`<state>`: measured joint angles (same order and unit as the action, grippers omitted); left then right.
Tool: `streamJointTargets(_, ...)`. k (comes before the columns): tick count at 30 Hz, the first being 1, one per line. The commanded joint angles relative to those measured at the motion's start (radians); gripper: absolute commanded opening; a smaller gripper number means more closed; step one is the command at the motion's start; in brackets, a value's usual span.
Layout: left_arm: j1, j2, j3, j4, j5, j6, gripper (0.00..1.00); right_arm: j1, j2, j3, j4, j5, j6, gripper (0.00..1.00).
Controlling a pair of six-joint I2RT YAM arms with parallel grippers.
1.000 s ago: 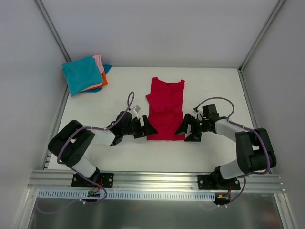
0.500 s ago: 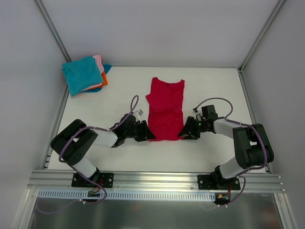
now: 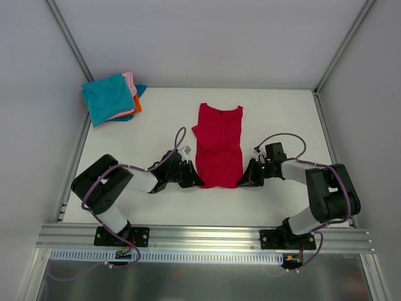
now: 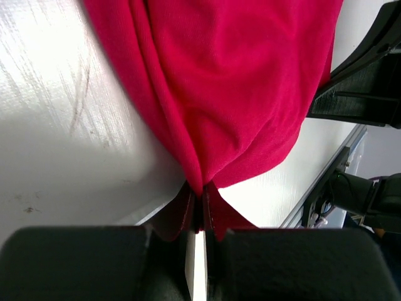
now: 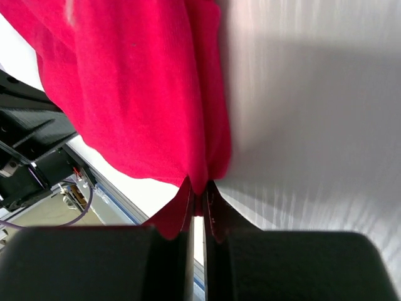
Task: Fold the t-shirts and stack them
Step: Grab one side of the 2/3 rectangular tshirt with both arms, then fold the long partially folded tshirt into a neat square
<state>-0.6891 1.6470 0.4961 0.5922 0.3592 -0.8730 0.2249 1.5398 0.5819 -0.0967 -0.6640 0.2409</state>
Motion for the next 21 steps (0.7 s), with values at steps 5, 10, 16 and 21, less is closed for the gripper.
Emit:
streamJointTargets(5, -0.056, -0.090, -0.068, -0.089, -0.008, 0.009, 0.00, 0.004, -0.167, -0.114, -0.095, 0.032, -0.022, 0.00)
streamJointTargets(10, -0.113, -0.182, -0.140, -0.123, -0.048, -0.018, 0.00, 0.004, -0.318, -0.197, -0.133, 0.027, -0.012, 0.00)
streamJointTargets(16, -0.203, -0.320, -0.191, -0.196, -0.097, -0.079, 0.00, 0.039, -0.534, -0.254, -0.225, 0.013, 0.035, 0.00)
streamJointTargets(21, -0.253, -0.456, -0.200, -0.288, -0.161, -0.103, 0.00, 0.048, -0.722, -0.241, -0.420, 0.041, 0.035, 0.00)
